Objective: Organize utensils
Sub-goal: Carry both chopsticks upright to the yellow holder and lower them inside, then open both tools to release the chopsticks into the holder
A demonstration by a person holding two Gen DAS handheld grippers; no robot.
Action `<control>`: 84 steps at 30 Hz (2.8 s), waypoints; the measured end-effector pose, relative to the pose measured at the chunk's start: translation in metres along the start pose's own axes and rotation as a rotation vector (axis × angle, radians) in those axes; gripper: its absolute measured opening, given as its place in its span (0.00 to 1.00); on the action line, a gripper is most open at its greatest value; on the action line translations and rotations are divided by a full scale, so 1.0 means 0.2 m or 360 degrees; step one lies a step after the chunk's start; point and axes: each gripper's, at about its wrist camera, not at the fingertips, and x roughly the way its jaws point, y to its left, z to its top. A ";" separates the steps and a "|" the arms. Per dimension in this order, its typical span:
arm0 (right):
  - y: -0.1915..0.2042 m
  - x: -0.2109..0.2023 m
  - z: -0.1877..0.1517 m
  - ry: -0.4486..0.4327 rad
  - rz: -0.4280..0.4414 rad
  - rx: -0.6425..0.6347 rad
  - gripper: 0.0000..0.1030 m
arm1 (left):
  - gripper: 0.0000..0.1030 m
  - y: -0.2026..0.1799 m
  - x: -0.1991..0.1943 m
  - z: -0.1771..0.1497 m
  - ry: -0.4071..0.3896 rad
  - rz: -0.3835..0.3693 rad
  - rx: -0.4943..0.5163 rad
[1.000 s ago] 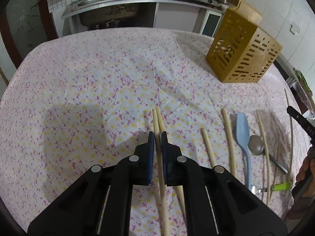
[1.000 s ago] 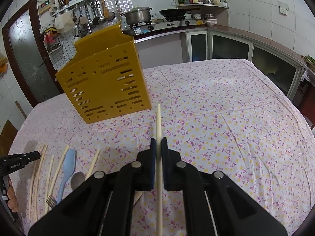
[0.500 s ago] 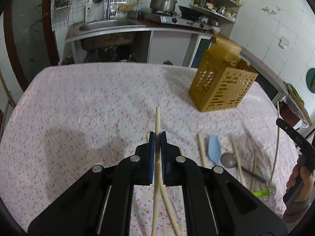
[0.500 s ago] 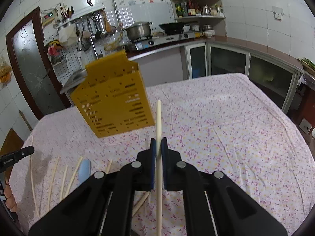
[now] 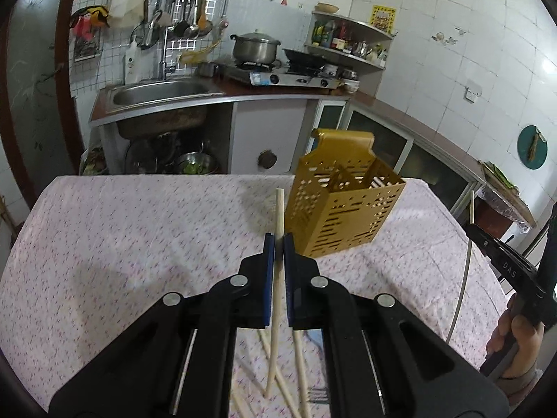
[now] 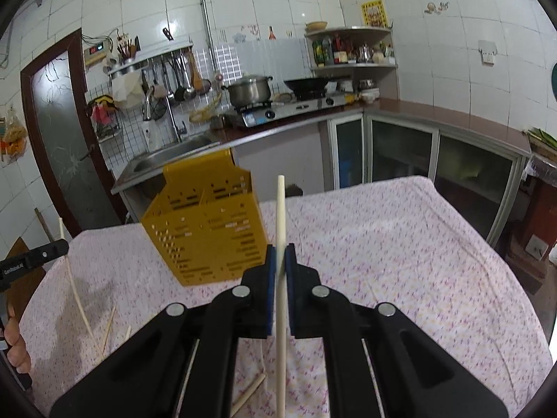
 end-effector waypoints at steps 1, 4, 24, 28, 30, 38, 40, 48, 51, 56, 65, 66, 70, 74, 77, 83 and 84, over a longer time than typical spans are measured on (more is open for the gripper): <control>0.00 -0.01 0.01 -0.0015 0.0002 -0.0005 0.06 | 0.04 -0.01 0.00 0.01 -0.0004 -0.0005 0.0003; 0.00 -0.01 0.02 -0.0051 0.0011 -0.0005 0.06 | 0.04 -0.02 0.00 0.03 -0.0033 -0.0021 -0.0002; 0.13 0.13 0.43 -0.0393 0.0085 -0.0044 0.06 | 0.04 -0.24 -0.01 0.41 -0.0246 -0.0060 0.0081; 0.18 0.19 0.58 -0.0479 0.0088 -0.0031 0.06 | 0.04 -0.33 -0.06 0.59 -0.0362 -0.0070 0.0110; 0.20 0.22 0.64 -0.0512 0.0091 -0.0024 0.06 | 0.04 -0.38 -0.08 0.67 -0.0425 -0.0062 0.0137; 0.29 0.32 0.81 -0.0620 0.0096 -0.0055 0.06 | 0.04 -0.48 0.08 0.80 -0.0526 0.0023 0.0216; 0.28 0.37 0.81 -0.0643 0.0094 -0.0057 0.06 | 0.04 -0.45 0.14 0.79 -0.0528 0.0004 0.0192; 0.23 0.54 0.69 -0.0632 0.0176 -0.0042 0.06 | 0.04 -0.33 0.39 0.63 -0.0426 -0.0005 0.0165; 0.21 0.59 0.61 -0.0598 0.0176 -0.0085 0.06 | 0.04 -0.29 0.43 0.57 -0.0386 -0.0023 0.0157; 0.20 0.60 0.49 -0.0538 0.0186 -0.0138 0.06 | 0.04 -0.27 0.47 0.43 -0.0362 -0.0013 0.0174; 0.20 0.60 0.31 -0.0407 0.0173 -0.0217 0.06 | 0.04 -0.20 0.49 0.27 -0.0326 0.0000 0.0141; 0.20 0.60 0.30 -0.0388 0.0173 -0.0217 0.06 | 0.04 -0.20 0.48 0.26 -0.0314 -0.0010 0.0136; 0.18 0.59 0.26 -0.0307 0.0187 -0.0215 0.07 | 0.14 -0.20 0.44 0.24 -0.0307 0.0020 0.0152; 0.18 0.51 0.24 -0.0277 0.0169 -0.0219 0.64 | 0.44 -0.18 0.34 0.23 -0.0311 0.0027 0.0124; 0.18 0.42 0.23 -0.0295 0.0144 -0.0235 0.64 | 0.53 -0.17 0.25 0.22 -0.0322 0.0039 0.0128; 0.13 0.26 0.18 -0.0258 0.0107 -0.0176 0.65 | 0.85 -0.09 0.06 0.14 -0.0314 0.0086 0.0091; 0.13 0.24 0.16 -0.0252 0.0090 -0.0171 0.65 | 0.86 -0.07 0.03 0.11 -0.0306 0.0102 0.0088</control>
